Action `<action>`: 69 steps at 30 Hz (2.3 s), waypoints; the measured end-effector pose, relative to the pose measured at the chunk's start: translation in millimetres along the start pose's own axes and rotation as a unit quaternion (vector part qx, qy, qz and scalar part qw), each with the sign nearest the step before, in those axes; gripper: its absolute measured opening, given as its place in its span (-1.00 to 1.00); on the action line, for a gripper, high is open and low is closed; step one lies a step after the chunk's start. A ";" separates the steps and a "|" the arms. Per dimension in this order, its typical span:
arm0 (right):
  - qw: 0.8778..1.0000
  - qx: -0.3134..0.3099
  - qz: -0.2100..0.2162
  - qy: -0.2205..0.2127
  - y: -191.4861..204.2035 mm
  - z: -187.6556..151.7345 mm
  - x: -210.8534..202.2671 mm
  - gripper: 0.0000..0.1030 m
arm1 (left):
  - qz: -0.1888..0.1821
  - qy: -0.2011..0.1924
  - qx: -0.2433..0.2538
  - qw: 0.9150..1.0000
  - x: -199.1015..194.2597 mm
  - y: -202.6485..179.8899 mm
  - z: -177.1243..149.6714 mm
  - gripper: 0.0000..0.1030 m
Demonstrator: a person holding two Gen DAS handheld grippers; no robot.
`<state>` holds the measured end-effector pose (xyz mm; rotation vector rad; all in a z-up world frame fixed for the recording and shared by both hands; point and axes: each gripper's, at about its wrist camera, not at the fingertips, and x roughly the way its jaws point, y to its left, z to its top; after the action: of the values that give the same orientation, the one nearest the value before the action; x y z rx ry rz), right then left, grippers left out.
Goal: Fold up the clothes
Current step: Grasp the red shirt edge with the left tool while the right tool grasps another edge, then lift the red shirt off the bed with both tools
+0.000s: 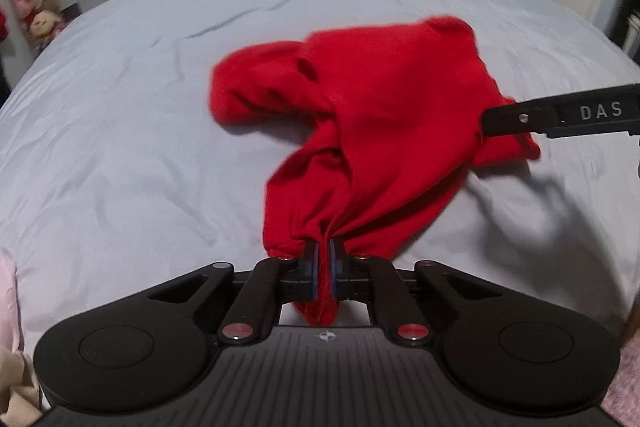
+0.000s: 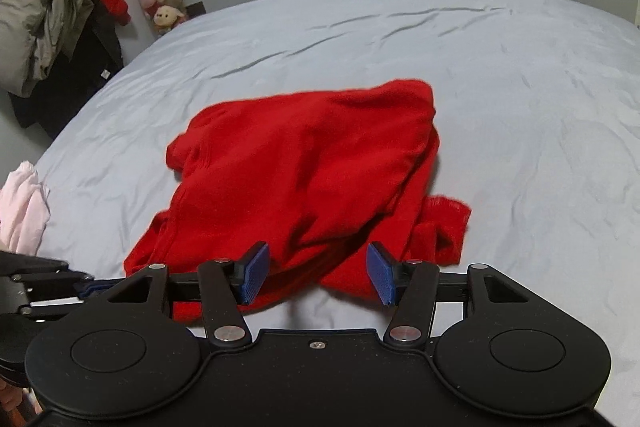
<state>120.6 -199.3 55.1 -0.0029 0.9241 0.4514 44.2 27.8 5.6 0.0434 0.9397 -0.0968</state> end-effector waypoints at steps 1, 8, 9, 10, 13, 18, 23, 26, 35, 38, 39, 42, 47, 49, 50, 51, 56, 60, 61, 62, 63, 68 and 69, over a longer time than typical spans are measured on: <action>1.000 -0.007 -0.003 -0.001 0.2 3.8 0.8 0.06 | 0.003 -0.002 -0.005 1.000 -2.1 3.2 1.6 -0.92; 0.996 -0.065 -0.051 0.021 -9.2 14.5 15.6 0.06 | 0.018 -0.035 -0.041 0.998 -21.8 36.2 29.3 -0.92; 0.996 -0.072 -0.051 0.028 -14.1 12.0 17.7 0.06 | 0.021 -0.040 -0.045 0.998 -25.2 43.9 37.8 -0.92; 0.995 -0.075 -0.052 0.034 -17.3 9.4 19.4 0.06 | 0.027 -0.046 -0.043 0.998 -27.7 48.7 44.4 -0.93; 0.995 -0.068 -0.044 0.055 -27.2 -0.5 26.4 0.05 | 0.040 -0.060 -0.034 0.997 -34.8 57.1 59.9 -0.93; 0.997 -0.043 -0.009 0.070 -33.3 -13.4 33.9 -0.72 | 0.059 -0.077 -0.033 0.995 -45.4 66.1 81.1 -0.93; 0.998 -0.047 -0.031 0.039 -29.1 -14.2 11.1 -0.91 | 0.081 -0.091 -0.023 0.992 -56.2 67.6 94.8 -0.93; 0.997 -0.057 -0.056 0.012 -29.9 -10.9 -9.6 -0.92 | 0.095 -0.104 -0.019 0.990 -68.9 70.0 104.2 -0.93; 0.988 -0.055 -0.134 -0.045 -58.9 -2.5 -103.0 -0.93 | 0.115 -0.150 -0.017 0.982 -118.5 66.5 117.3 -0.93; 0.985 -0.047 -0.156 -0.063 -69.2 -2.3 -133.8 -0.93 | 0.119 -0.172 -0.009 0.978 -139.6 60.8 118.8 -0.93; 0.982 -0.045 -0.167 -0.071 -73.3 -2.1 -143.7 -0.93 | 0.117 -0.181 -0.007 0.976 -150.5 57.5 119.3 -0.93; 0.976 -0.040 -0.193 -0.090 -84.3 -1.0 -169.6 -0.93 | 0.117 -0.204 0.004 0.972 -173.5 48.2 121.2 -0.92; 0.966 -0.041 -0.217 -0.138 -88.7 6.8 -225.3 -0.93 | 0.149 -0.259 0.033 0.954 -212.2 27.3 125.7 -1.00; 0.959 -0.050 -0.227 -0.162 -84.4 12.9 -249.6 -0.93 | 0.171 -0.288 0.055 0.941 -234.6 16.7 132.0 -1.00; 0.957 -0.054 -0.229 -0.168 -82.8 15.5 -257.1 -0.93 | 0.161 -0.284 0.053 0.944 -238.7 15.0 134.9 -1.00; 0.956 -0.061 -0.229 -0.172 -79.1 19.4 -267.7 -0.93 | 0.149 -0.278 0.050 0.948 -241.8 13.5 137.8 -1.00; 0.959 -0.085 -0.229 -0.143 -71.0 26.9 -282.4 -0.93 | 0.109 -0.239 0.045 0.964 -224.5 5.8 131.6 -1.00; 0.963 -0.091 -0.233 -0.103 -75.3 20.1 -267.0 -0.90 | 0.076 -0.193 0.042 0.977 -194.9 5.7 112.9 -1.00; 0.964 -0.089 -0.231 -0.095 -76.8 18.1 -264.6 -0.90 | 0.069 -0.177 0.045 0.981 -183.3 5.8 106.8 -0.99; 0.966 -0.087 -0.227 -0.088 -78.3 16.0 -261.9 -0.87 | 0.063 -0.161 0.051 0.984 -171.3 5.9 101.3 -0.99; 0.969 -0.085 -0.219 -0.079 -79.8 13.0 -257.8 -0.80 | 0.056 -0.146 0.056 0.986 -159.6 6.1 96.0 -0.99; 0.976 -0.098 -0.191 -0.035 -72.1 -1.5 -238.4 -0.62 | 0.028 -0.089 0.084 0.992 -114.1 7.4 77.5 -0.80; 0.977 -0.101 -0.185 -0.026 -70.9 -4.1 -235.1 -0.50 | 0.021 -0.075 0.093 0.993 -100.9 6.6 72.2 -0.74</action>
<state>22.7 -352.5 220.3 -0.3415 0.8002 0.1942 43.9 35.2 129.6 0.2264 0.7772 -0.1463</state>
